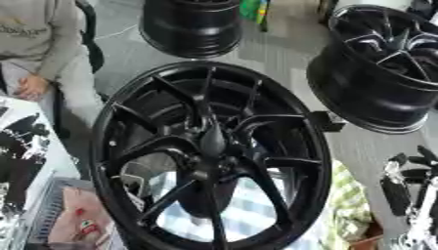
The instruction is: Pull the pin out of the wheel hub.
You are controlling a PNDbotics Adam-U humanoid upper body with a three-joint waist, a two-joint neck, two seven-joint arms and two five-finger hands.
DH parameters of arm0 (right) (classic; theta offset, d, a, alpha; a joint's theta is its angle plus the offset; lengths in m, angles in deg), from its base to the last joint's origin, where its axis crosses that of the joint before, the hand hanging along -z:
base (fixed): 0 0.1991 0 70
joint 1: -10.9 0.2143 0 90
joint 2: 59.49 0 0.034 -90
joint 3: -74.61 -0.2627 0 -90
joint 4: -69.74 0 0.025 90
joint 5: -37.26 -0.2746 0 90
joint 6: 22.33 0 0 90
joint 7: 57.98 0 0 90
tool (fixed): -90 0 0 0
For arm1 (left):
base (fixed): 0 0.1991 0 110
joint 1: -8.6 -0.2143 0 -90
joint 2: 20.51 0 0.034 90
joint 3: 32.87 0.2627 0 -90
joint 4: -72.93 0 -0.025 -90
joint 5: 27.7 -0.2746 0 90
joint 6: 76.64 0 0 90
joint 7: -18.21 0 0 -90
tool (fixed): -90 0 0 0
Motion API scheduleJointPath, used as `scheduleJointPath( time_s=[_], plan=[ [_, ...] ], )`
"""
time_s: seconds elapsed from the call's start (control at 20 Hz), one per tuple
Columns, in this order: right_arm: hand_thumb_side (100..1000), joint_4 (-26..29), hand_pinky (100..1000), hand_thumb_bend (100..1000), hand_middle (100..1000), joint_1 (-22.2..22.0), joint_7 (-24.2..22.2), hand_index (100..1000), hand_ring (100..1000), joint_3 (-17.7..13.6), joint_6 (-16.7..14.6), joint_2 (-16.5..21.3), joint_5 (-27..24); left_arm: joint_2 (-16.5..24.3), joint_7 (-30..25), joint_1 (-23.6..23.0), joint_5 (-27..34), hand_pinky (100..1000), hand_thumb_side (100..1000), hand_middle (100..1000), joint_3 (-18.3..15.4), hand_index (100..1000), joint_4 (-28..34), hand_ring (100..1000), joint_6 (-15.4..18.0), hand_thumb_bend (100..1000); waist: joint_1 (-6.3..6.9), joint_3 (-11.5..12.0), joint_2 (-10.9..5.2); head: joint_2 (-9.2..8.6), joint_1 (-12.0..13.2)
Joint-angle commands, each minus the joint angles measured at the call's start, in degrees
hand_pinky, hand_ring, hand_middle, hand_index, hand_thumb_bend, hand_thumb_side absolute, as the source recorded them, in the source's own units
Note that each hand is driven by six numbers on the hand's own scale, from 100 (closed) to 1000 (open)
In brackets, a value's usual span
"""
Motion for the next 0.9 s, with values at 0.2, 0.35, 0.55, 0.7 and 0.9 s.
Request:
scheduleJointPath(
  time_s=[0.2,0.35,0.55,0.7,0.9],
  plan=[
    [535,9.79,470,100,606,-4.13,-0.54,865,496,1.9,-5.5,-1.11,-3.82,0.17,-0.49,0.83,0.4,720,444,639,0.77,783,1.34,711,-0.11,193,0.78,-0.44,-0.57,1.02,-0.58],
    [539,13.23,471,100,606,-6.13,-2.77,870,495,2.25,-8.22,-1.63,-6.54,-0.11,-0.69,0.84,0.38,721,451,640,1.0,783,1.29,711,-0.13,199,1.02,-0.77,-0.64,1.04,-0.62],
    [546,13.22,476,100,604,-6.91,-4.66,873,495,2.13,-10.62,-2.45,-9.17,-0.38,-0.84,0.81,0.3,721,458,640,1.11,783,1.29,712,-0.09,202,1.19,-1.22,-0.62,1.04,-0.5],
    [546,12.78,480,100,603,-7.1,-4.91,875,495,2.18,-11.35,-2.78,-9.86,-0.5,-0.98,0.84,0.19,722,463,640,1.24,784,1.37,712,-0.08,205,1.21,-1.51,-0.43,1.04,-0.47],
    [549,12.48,484,100,602,-7.32,-4.92,876,495,2.3,-11.57,-2.94,-10.24,-0.74,-1.08,0.92,-0.22,722,469,640,1.39,784,1.16,712,-0.29,208,1.14,-1.84,-0.15,1.04,-0.34]
  ],
)
